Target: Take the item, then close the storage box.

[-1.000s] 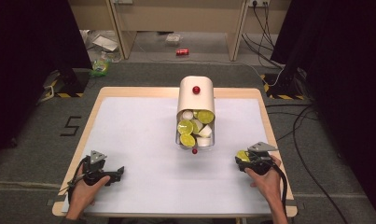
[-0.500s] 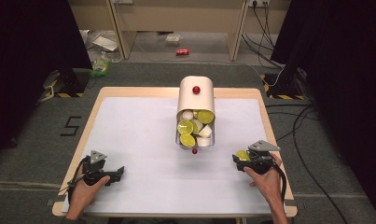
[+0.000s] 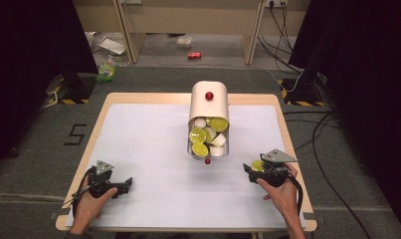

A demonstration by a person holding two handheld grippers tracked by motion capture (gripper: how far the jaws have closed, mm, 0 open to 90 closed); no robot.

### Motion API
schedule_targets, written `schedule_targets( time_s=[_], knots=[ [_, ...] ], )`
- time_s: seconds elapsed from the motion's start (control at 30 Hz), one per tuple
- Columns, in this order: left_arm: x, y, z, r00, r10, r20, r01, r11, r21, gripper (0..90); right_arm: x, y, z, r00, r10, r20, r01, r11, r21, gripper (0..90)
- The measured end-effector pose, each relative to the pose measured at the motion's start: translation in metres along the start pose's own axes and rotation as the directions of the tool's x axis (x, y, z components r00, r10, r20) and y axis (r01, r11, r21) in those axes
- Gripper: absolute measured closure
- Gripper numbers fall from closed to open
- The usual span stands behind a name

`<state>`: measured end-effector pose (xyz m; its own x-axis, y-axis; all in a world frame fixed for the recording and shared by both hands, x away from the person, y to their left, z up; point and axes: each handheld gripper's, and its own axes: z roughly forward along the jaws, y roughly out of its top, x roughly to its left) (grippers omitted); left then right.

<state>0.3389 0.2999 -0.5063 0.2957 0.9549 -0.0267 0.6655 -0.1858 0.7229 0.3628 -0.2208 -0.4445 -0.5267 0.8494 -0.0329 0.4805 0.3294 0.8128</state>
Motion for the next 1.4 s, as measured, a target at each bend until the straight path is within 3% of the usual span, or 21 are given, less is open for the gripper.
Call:
schedule_targets(
  time_s=[1.4],
  knots=[
    [0.000, 0.000, 0.000, 1.0000, 0.000, 0.000, 0.000, 1.0000, 0.000, 0.0, 0.044, 0.018, -0.010, 0.9914, -0.088, -0.097, 0.081, 0.994, -0.073, 26.8]
  ],
)
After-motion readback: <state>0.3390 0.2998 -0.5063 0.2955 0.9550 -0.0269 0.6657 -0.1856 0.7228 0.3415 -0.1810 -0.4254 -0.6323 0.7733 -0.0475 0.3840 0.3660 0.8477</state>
